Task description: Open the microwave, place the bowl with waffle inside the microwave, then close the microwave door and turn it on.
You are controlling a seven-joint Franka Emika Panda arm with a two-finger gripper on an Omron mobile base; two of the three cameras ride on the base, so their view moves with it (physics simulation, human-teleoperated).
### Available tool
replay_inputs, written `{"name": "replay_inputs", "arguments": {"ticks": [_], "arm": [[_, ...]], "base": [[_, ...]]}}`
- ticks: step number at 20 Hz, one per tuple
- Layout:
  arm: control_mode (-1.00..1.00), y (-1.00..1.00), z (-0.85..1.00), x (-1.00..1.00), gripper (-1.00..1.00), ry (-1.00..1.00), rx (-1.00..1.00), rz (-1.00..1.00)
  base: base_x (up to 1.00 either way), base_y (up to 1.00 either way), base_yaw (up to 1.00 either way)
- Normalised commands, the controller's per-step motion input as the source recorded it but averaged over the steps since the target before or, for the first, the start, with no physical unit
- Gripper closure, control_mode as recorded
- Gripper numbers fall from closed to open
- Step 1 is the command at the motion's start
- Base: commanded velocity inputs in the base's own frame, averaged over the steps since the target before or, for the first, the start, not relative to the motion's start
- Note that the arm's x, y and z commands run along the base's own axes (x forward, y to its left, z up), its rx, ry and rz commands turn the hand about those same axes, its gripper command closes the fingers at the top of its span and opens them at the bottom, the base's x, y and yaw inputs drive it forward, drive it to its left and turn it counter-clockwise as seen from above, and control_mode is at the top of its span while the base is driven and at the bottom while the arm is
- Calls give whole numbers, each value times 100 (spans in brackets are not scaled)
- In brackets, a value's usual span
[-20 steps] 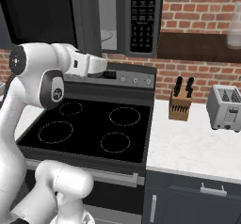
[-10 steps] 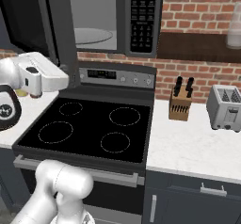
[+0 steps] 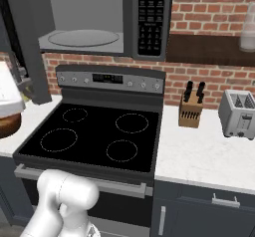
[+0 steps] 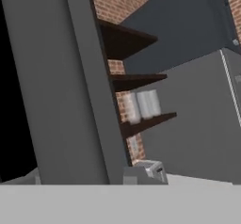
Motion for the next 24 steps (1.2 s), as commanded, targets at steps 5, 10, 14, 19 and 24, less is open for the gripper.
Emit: {"name": "replay_inputs", "arguments": {"ticks": [5,10,14,19,24], "arm": [[-100,35,-3,-87,100,-10,-6,-5],[-100,33,-16,-17,-100,3,-4,-1],[-100,1,0,0,-100,2,0,0],[-100,0,-2,1,-100,0,0,0],[-100,0,0,-12,-100,0,0,0]], "base": [[0,0,0],[0,0,0],[0,0,0],[0,0,0],[0,0,0]]}}
